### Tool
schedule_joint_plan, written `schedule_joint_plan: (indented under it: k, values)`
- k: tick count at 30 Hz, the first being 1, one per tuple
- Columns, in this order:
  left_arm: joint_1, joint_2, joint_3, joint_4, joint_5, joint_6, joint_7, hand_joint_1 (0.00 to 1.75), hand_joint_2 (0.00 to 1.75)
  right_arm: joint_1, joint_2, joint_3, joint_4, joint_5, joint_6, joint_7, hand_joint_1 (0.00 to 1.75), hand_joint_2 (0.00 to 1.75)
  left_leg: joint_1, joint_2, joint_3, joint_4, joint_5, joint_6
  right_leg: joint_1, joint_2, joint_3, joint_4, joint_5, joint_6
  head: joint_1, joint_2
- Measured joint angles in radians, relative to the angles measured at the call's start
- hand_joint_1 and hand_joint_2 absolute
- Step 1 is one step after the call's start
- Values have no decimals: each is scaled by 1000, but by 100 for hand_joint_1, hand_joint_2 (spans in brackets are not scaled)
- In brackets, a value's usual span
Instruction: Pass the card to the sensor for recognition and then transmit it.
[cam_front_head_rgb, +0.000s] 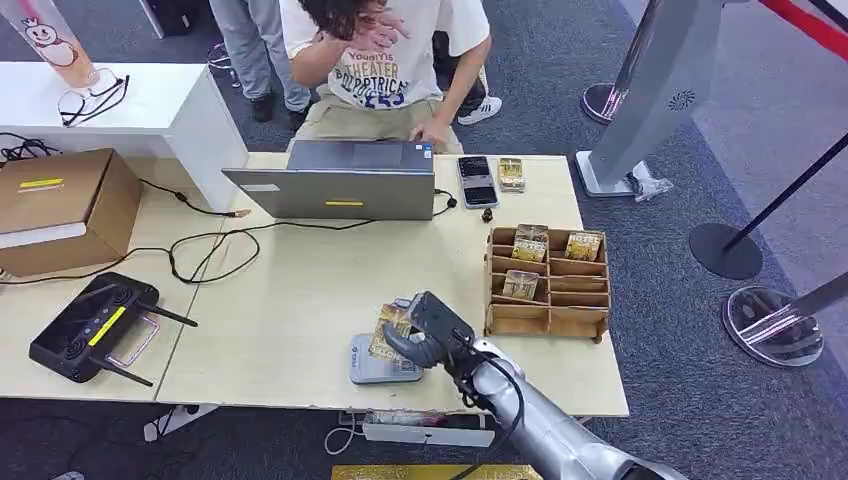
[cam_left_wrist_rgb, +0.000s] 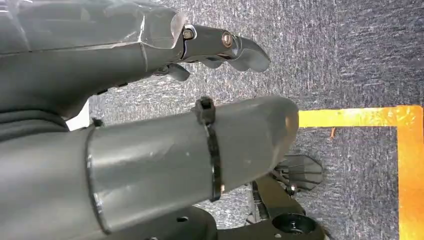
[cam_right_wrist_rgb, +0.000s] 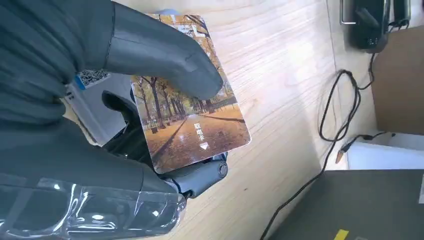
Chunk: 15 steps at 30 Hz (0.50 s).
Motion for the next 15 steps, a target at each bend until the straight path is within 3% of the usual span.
schedule_joint_plan:
  k: [15]
  values:
    - [-2,0,-1,0,-3,-4,8,0,0,-36,22,16,44,1,11,15,175,175,0,0,0,0,0,0,0,0,0,0,0,0,0,0]
